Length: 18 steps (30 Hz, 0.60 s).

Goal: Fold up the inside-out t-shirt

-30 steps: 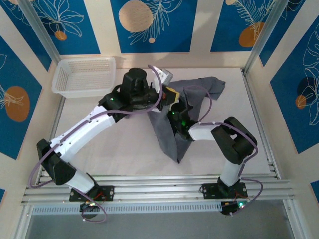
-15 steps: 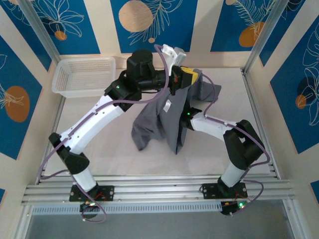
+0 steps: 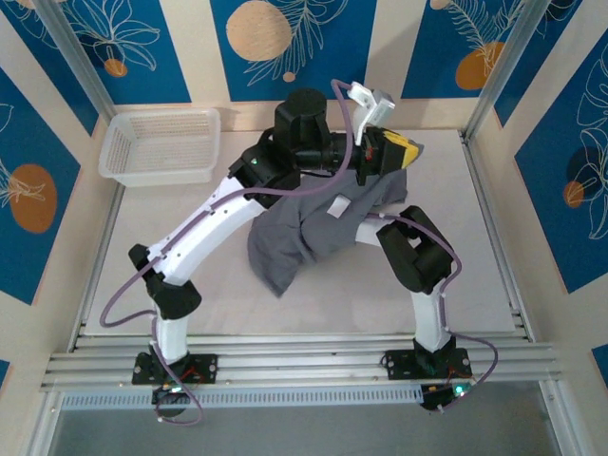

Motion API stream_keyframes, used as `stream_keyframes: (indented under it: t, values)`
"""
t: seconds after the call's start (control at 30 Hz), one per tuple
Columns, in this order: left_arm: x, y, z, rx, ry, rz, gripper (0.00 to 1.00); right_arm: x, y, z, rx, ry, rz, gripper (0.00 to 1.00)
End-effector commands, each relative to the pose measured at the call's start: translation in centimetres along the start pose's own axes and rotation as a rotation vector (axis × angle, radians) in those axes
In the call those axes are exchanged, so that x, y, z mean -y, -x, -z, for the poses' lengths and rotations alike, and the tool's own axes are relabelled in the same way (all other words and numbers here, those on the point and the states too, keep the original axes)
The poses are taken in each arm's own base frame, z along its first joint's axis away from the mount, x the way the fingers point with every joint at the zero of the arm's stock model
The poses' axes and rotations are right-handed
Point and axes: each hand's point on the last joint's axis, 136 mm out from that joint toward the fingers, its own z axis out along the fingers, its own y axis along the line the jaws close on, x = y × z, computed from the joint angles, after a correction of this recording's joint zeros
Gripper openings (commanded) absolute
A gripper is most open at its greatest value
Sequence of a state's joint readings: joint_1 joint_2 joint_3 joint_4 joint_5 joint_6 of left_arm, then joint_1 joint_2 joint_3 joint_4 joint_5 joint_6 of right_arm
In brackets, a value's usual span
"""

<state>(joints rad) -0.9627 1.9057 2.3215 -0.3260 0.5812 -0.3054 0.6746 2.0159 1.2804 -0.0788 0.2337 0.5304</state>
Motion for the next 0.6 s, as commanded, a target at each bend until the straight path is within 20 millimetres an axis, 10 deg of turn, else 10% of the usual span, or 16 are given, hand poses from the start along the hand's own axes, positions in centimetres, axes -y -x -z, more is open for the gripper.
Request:
stream_keyframes:
  t: [0.0,0.1,0.27,0.57]
  values:
    - [6.8,3.6,2.1,0.072,-0.146,-0.127,0.00,0.4,-1.0,-0.6,-0.103,-0.016,-0.036,0.00]
    - [8.6,3.2,2.3,0.071,-0.176,-0.161,0.00,1.1,-1.3,-0.8,-0.133,-0.055,-0.022,0.14]
    - [9.3,3.0,3.2,0.072,-0.153,-0.212,0.00,2.0,-3.0,-0.1,-0.315,-0.149,0.065,0.76]
    - [14.1,4.4,5.8,0.102,-0.196,-0.381,0.00,7.1,-4.3,0.1,-0.487,-0.353,0.152,0.99]
